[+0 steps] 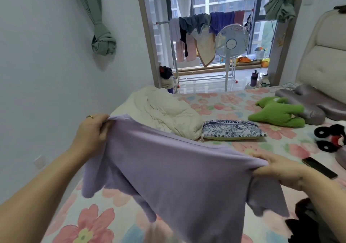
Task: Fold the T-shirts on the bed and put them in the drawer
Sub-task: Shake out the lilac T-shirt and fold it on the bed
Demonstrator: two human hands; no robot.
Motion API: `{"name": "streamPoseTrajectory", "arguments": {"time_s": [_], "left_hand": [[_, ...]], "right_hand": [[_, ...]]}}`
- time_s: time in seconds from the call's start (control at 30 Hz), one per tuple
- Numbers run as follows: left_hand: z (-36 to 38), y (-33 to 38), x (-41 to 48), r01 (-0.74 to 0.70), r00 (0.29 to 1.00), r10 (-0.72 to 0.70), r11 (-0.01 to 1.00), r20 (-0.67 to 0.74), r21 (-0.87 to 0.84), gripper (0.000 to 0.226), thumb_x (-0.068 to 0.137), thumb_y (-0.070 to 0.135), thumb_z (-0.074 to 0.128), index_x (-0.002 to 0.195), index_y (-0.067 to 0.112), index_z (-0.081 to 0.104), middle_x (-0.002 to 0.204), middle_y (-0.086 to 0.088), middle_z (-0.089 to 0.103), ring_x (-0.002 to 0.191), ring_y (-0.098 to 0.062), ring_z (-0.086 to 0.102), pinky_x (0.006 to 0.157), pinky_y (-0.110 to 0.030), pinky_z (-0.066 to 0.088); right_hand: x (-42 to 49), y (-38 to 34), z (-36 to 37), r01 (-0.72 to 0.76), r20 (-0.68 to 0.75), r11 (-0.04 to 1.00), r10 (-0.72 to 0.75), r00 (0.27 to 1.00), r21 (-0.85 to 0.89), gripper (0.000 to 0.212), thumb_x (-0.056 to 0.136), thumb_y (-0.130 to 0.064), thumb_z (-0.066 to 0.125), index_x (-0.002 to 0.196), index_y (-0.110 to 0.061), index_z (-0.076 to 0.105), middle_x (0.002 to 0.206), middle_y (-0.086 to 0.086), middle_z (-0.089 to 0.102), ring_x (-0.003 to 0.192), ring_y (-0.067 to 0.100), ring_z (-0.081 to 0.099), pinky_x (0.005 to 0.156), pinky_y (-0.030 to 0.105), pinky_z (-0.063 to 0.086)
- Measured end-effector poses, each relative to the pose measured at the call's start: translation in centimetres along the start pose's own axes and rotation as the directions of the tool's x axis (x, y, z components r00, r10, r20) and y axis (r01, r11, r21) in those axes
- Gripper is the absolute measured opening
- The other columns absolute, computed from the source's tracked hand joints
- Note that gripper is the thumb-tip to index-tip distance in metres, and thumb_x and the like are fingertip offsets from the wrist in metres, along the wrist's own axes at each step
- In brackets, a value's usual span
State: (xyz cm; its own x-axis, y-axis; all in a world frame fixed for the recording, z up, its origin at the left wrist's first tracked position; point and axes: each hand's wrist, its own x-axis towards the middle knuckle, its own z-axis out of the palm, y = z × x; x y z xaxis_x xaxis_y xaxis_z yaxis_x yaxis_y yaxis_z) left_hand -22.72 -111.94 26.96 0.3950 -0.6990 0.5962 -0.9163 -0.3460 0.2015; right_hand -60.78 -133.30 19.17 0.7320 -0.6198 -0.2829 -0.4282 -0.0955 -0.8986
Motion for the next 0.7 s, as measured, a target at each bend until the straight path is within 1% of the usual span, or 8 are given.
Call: {"name": "streamPoseTrajectory", "arguments": {"time_s": [0.07, 0.17, 0.27, 0.33, 0.4, 0.5, 0.6, 0.7], "left_hand": [[1.2, -0.1, -0.8, 0.111, 0.994, -0.109, 0.988, 0.018, -0.107, 0.016, 0.088, -0.004, 0.051, 0.074, 0.0, 0.057, 0.074, -0.024, 0.061, 0.076, -0.038, 0.056, 0.064, -0.031, 0.027], [3.4, -0.5, -2.5, 0.273, 0.962, -0.256, 0.925, 0.096, -0.264, 0.019, 0.092, 0.001, 0.046, 0.081, 0.009, 0.058, 0.079, -0.013, 0.062, 0.078, -0.027, 0.054, 0.061, -0.029, 0.029], [5.3, 0.1, -3.7, 0.406, 0.913, -0.373, 0.79, 0.165, -0.46, 0.024, 0.096, 0.005, 0.041, 0.092, 0.014, 0.063, 0.087, -0.002, 0.062, 0.083, -0.017, 0.052, 0.056, -0.004, 0.036], [6.3, 0.4, -4.3, 0.454, 0.889, -0.395, 0.692, 0.232, -0.561, 0.03, 0.098, 0.007, 0.038, 0.084, 0.022, 0.06, 0.084, 0.004, 0.061, 0.081, -0.014, 0.052, 0.063, -0.003, 0.039], [6.8, 0.5, -4.6, 0.474, 0.879, -0.379, 0.634, 0.289, -0.611, 0.032, 0.099, 0.011, 0.038, 0.082, 0.03, 0.059, 0.084, 0.005, 0.062, 0.082, -0.014, 0.054, 0.071, -0.018, 0.043], [7.0, 0.5, -4.6, 0.441, 0.898, -0.331, 0.689, 0.291, -0.575, 0.03, 0.098, 0.015, 0.041, 0.082, 0.034, 0.059, 0.088, 0.005, 0.064, 0.087, -0.015, 0.056, 0.075, -0.029, 0.041], [6.5, 0.8, -4.3, 0.366, 0.93, -0.27, 0.745, 0.249, -0.558, 0.033, 0.097, 0.013, 0.043, 0.08, 0.038, 0.058, 0.084, 0.012, 0.062, 0.082, -0.01, 0.054, 0.072, -0.018, 0.041], [5.6, 1.1, -3.9, 0.289, 0.954, -0.206, 0.822, 0.217, -0.49, 0.03, 0.095, 0.011, 0.046, 0.078, 0.032, 0.058, 0.077, 0.013, 0.06, 0.073, -0.001, 0.051, 0.065, -0.001, 0.035]], "right_hand": [[-0.1, 0.4, -0.2, 0.016, -0.067, 0.992, -0.007, 0.998, 0.126, 0.031, 0.08, 0.015, 0.054, 0.111, 0.013, 0.055, 0.108, 0.035, 0.06, 0.096, 0.034, 0.059, 0.09, 0.05, 0.043], [-0.3, 0.2, -0.1, 0.052, -0.132, 0.997, -0.043, 0.99, 0.065, 0.031, 0.078, 0.005, 0.063, 0.106, 0.016, 0.056, 0.097, 0.028, 0.064, 0.088, 0.028, 0.058, 0.086, 0.049, 0.042], [-0.4, 0.5, -0.1, 0.08, -0.124, 0.994, -0.07, 0.99, 0.079, 0.07, 0.065, -0.041, 0.074, 0.098, 0.018, 0.054, 0.089, 0.02, 0.063, 0.081, 0.023, 0.057, 0.076, 0.036, 0.044], [-0.1, 0.8, 0.0, -0.004, -0.105, 0.965, 0.033, 0.994, 0.264, 0.072, 0.063, -0.06, 0.062, 0.09, 0.007, 0.064, 0.085, 0.012, 0.07, 0.073, 0.021, 0.066, 0.061, 0.024, 0.05], [0.0, 0.8, 0.1, -0.106, -0.087, 0.93, 0.145, 0.986, 0.352, 0.05, 0.069, -0.054, 0.057, 0.075, -0.006, 0.073, 0.081, 0.01, 0.074, 0.069, 0.018, 0.07, 0.054, 0.023, 0.051], [-0.5, 1.1, -0.5, -0.115, 0.01, 0.993, 0.115, 0.993, 0.029, 0.017, 0.083, -0.022, 0.064, 0.082, -0.011, 0.076, 0.085, 0.006, 0.074, 0.074, 0.011, 0.067, 0.067, 0.024, 0.051], [-1.2, 1.4, -0.8, -0.114, 0.004, 0.991, 0.114, 0.993, -0.076, 0.027, 0.082, 0.006, 0.061, 0.106, -0.005, 0.064, 0.063, -0.001, 0.068, 0.057, 0.005, 0.058, 0.057, 0.012, 0.044], [-1.3, 1.6, -1.1, -0.097, -0.094, 0.995, 0.095, 0.991, -0.013, 0.029, 0.077, 0.012, 0.063, 0.102, -0.004, 0.064, 0.059, 0.006, 0.064, 0.05, 0.005, 0.055, 0.048, 0.011, 0.039]]}}
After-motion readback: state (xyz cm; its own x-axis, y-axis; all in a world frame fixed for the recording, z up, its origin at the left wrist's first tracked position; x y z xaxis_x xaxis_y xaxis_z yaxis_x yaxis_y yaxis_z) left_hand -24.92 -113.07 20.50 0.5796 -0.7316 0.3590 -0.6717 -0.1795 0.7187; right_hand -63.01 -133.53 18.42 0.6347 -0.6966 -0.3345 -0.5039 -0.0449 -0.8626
